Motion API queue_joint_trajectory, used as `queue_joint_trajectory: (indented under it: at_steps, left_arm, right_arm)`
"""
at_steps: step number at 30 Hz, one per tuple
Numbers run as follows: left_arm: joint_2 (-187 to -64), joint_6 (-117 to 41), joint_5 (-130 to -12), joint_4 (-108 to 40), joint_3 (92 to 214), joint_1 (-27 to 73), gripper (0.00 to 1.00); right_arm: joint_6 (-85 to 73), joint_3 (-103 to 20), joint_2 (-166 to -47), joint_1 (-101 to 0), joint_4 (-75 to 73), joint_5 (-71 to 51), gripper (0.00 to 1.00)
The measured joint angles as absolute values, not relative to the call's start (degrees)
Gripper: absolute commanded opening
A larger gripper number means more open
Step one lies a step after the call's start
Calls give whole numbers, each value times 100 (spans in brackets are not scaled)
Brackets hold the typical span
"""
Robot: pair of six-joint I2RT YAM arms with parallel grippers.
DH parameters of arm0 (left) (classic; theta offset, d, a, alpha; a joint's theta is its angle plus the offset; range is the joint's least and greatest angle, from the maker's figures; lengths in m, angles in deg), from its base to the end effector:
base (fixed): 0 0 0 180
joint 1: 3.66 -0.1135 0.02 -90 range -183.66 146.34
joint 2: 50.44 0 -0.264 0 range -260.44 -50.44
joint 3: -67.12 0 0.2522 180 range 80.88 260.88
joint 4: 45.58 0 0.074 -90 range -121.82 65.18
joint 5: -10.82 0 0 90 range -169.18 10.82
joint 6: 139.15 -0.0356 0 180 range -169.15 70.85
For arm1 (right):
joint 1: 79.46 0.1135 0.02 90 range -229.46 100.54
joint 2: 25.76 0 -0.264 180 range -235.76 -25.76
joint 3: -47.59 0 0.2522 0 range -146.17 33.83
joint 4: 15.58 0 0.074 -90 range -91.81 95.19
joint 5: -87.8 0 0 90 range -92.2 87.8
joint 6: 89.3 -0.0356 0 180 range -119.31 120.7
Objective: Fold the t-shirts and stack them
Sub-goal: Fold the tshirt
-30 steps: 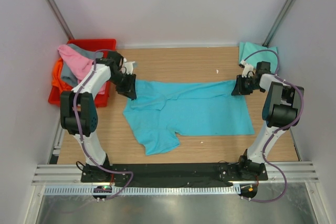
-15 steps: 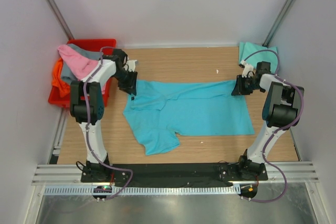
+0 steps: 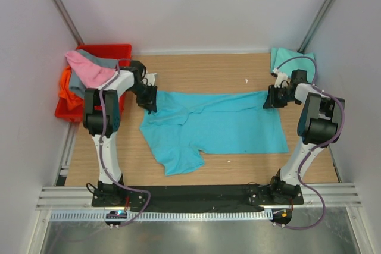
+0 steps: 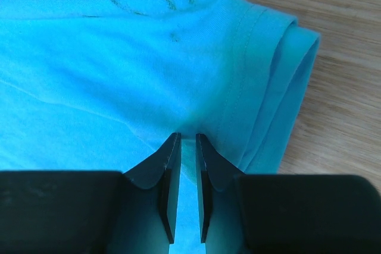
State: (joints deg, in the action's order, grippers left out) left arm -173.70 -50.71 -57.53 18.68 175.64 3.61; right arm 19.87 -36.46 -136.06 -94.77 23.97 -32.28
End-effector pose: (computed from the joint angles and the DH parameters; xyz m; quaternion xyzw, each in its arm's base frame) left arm 0.4240 -0.0673 0.1650 0.0932 0.9734 -0.1914 0.0847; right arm 0.3719 -0.0833 0.1540 -0.0862 0.9419 0.1823 0.2685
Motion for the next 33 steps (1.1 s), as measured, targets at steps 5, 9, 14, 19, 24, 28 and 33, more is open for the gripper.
queue_joint_trajectory:
  at_steps: [5,9,14,19,24,28,33]
  left_arm:
    - [-16238,-4894,-5323,1857,16233,267,39]
    - [-15584,-4752,-5137,1684,15920,203,40]
    - [-15611,-4653,-4925,1505,15761,162,40]
    - [-15847,-4636,-4912,1450,15636,151,39]
    - [-15973,-4638,-4916,1306,15594,151,38]
    - [-16008,-4643,-4956,1164,15479,151,37]
    - [-16000,-4662,-5111,1031,15253,140,38]
  right_arm:
    - [2003,-3648,-13606,-9502,2399,-3235,22]
    - [2003,-3659,-13617,-9504,2410,-3239,22]
    - [2007,-3670,-13628,-9508,2418,-3244,22]
    - [2007,-3670,-13628,-9508,2418,-3244,22]
    - [2007,-3670,-13628,-9508,2421,-3244,23]
    - [2007,-3683,-13639,-9510,2434,-3248,22]
    - [2007,-3685,-13639,-9515,2440,-3257,22]
